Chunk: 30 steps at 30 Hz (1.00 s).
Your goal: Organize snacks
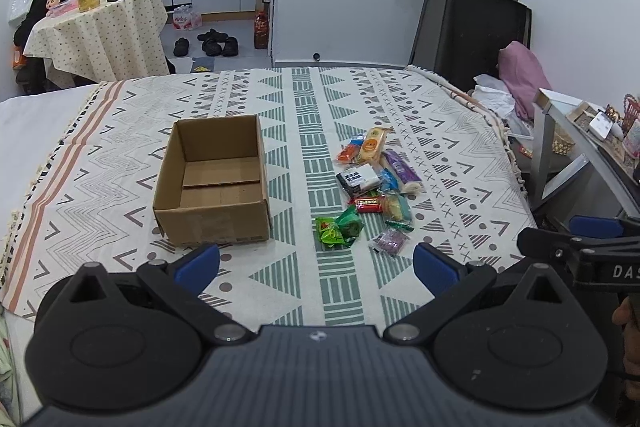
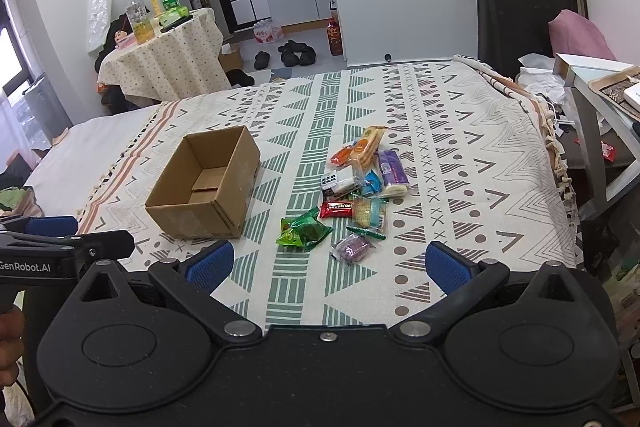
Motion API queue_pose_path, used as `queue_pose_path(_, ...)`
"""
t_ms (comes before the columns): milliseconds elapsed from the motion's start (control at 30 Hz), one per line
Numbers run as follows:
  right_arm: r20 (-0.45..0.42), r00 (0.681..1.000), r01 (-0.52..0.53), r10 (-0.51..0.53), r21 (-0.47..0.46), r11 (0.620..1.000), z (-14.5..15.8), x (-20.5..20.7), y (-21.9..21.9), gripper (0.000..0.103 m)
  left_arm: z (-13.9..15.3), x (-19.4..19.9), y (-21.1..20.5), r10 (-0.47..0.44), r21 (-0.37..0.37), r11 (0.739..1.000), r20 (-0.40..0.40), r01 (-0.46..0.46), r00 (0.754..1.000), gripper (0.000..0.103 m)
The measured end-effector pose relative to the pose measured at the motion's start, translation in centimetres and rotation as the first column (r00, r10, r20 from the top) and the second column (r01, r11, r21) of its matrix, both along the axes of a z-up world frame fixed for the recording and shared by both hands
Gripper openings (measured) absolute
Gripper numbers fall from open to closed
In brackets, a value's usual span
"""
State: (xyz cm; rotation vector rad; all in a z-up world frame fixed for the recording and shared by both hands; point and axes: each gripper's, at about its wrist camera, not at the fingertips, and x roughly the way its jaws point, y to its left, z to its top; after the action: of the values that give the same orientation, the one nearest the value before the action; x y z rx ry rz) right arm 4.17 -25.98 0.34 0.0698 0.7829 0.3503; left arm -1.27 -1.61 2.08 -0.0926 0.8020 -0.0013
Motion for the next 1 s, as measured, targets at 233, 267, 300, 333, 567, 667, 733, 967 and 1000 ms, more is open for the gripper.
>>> queue_pose_path(233,-0.001,1.0,0.0,0.0,0.001,1.0,0.0,0.0,0.0,0.103,0.1,-0.1,0.0,-0.002,0.0,1.0,0.004,0.002,1.0,0.103)
queue_pose_path(267,-0.001,1.0,-0.002,0.002,0.002,1.0,0.0,0.0,0.0,0.103,0.1,-0.1,0.1,-0.007,-0.003,1.0,0.006,0.007,1.0,0.103)
queue_pose_path(300,0.0,1.0,-0.003,0.003,0.003,1.0,0.1,0.0,0.0,0.103,0.0,-0.1,0.1,-0.009,-0.004,1.0,0.007,0.009,1.0,0.103)
queue_pose_path(333,0.002,1.0,-0.005,0.005,0.002,1.0,0.1,0.0,0.0,0.103,0.0,-0.1,0.0,-0.009,-0.002,1.0,0.006,0.009,1.0,0.103)
queue_pose_path(567,-0.006,1.0,0.001,-0.001,0.002,1.0,-0.4,0.1,0.1,0.103,-0.6,0.5,0.4,0.003,-0.006,1.0,0.003,-0.003,1.0,0.103)
queue_pose_path(667,-0.007,1.0,-0.002,0.002,-0.004,1.0,-0.7,0.6,0.1,0.103,-0.9,1.3,0.6,0.012,-0.006,1.0,0.005,-0.012,1.0,0.103)
queue_pose_path(733,-0.011,1.0,0.001,-0.001,-0.002,1.0,-1.1,1.1,-0.1,0.103,-1.3,1.9,0.8,0.017,-0.015,1.0,-0.003,-0.017,1.0,0.103)
queue_pose_path(967,-0.034,0.999,0.005,-0.005,-0.005,1.0,-2.2,2.9,-0.4,0.103,-2.9,4.0,0.7,0.016,-0.037,0.999,-0.024,-0.017,1.0,0.102)
queue_pose_path(1000,-0.038,0.999,0.003,-0.004,-0.006,1.0,-2.5,3.1,-0.4,0.103,-3.1,4.3,0.7,0.017,-0.042,0.999,-0.028,-0.018,0.999,0.102)
